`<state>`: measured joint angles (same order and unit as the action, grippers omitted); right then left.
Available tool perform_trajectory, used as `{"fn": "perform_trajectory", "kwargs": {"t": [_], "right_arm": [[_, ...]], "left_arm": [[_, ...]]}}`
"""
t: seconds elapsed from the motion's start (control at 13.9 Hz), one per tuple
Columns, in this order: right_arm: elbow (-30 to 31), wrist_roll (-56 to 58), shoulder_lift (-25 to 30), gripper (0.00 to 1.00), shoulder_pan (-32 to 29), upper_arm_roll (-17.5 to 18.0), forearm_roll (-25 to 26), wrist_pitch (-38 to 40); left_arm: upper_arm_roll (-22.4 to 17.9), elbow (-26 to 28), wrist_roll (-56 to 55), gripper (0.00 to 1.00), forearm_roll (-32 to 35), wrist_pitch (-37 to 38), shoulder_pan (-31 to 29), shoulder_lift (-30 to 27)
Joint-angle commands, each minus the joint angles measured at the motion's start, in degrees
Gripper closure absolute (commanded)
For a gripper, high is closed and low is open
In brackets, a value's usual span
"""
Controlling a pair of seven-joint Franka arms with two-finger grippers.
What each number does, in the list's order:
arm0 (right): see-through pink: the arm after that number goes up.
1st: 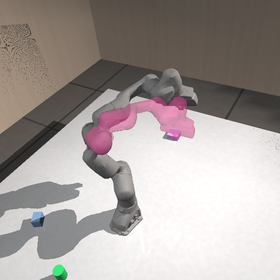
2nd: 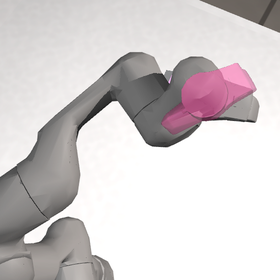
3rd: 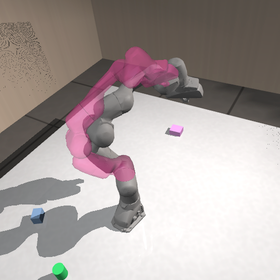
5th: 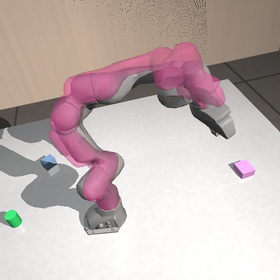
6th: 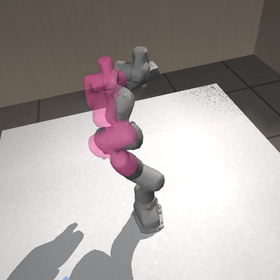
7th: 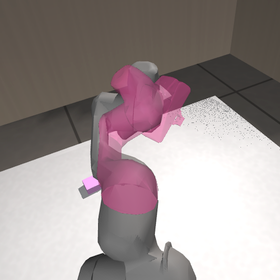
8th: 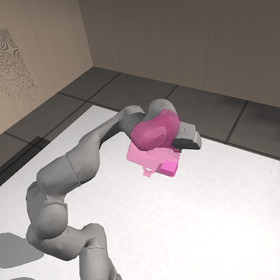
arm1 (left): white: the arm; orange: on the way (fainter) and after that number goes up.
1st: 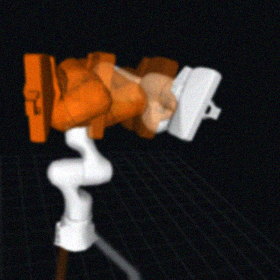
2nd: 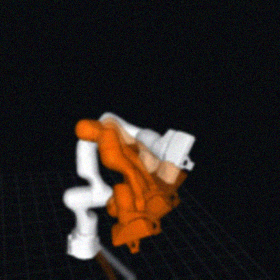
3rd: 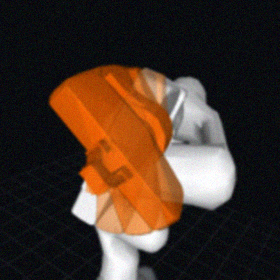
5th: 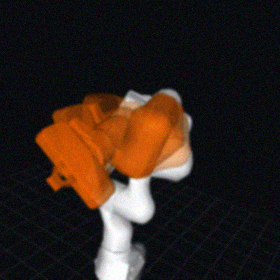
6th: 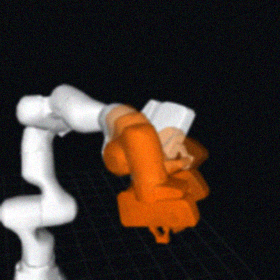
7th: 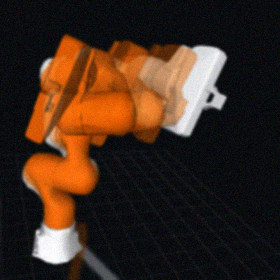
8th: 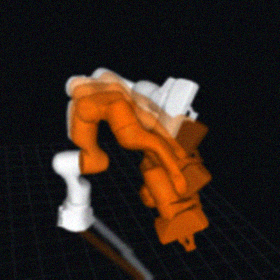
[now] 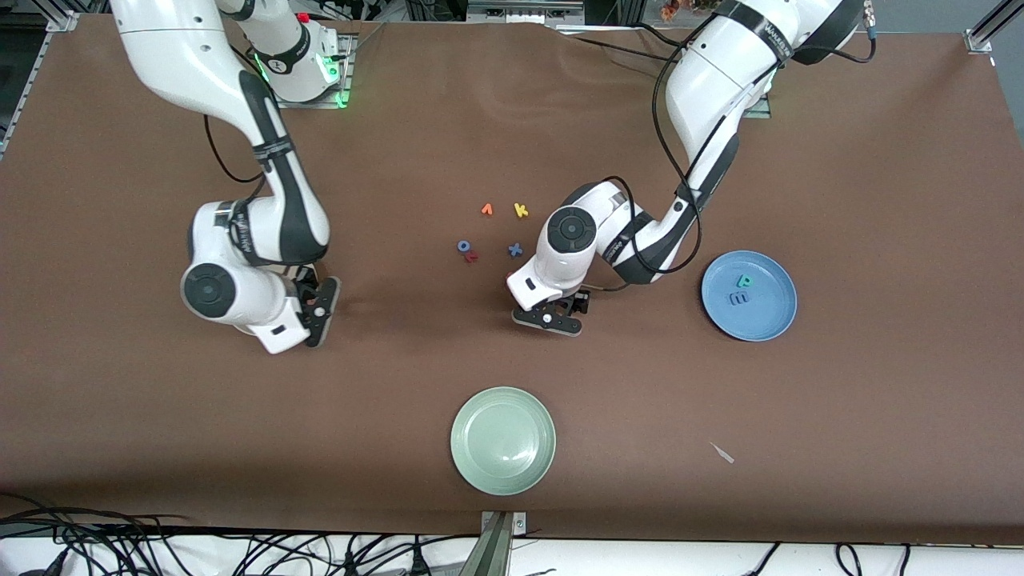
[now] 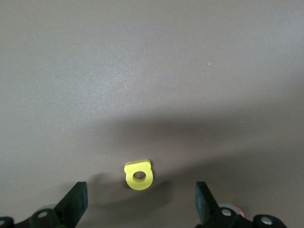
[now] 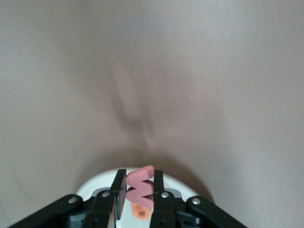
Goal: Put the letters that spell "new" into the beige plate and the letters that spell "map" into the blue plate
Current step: 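Grasp yellow o with the left gripper while the right gripper drops w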
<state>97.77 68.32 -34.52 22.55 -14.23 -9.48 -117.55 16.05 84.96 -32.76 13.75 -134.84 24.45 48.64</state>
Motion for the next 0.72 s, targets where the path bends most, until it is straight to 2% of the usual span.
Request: {"fn": "perform_trajectory", "kwargs": {"t": [0.0, 0.22, 0.29, 0.36, 0.5, 0.65], "right_arm": [[-0.5, -0.4, -0.2, 1.00, -2.4, 0.2, -1.1, 4.8], [-0.3, -4.2, -0.3, 1.00, -4.4, 0.2, -1.2, 9.0], [-0.4, -4.3, -0.3, 0.77, -4.4, 0.2, -1.2, 9.5], [-0.4, -4.5, -0.3, 0.01, -4.5, 0.2, -1.4, 9.5], [-0.6, -8.4, -0.3, 0.00, -5.1, 0.2, -3.0, 10.6], [-1.2, -9.6, -0.2, 0.00, -5.0, 0.2, -3.2, 10.8]], "left_arm": [[-0.3, -2.0, -0.8, 0.00, 2.0, 0.4, 0.3, 0.9], [-0.3, -1.7, -0.5, 0.00, 2.0, 0.5, 0.1, 0.9], [-0.3, -1.6, -0.5, 0.00, 2.0, 0.5, 0.1, 0.9], [-0.3, -1.6, -0.4, 0.00, 2.0, 0.5, 0.3, 1.1], [-0.3, -1.6, -0.4, 0.01, 2.1, 0.4, 0.5, 1.2], [-0.3, -1.5, -0.4, 0.16, 3.0, 0.4, 0.5, 1.2]]}}
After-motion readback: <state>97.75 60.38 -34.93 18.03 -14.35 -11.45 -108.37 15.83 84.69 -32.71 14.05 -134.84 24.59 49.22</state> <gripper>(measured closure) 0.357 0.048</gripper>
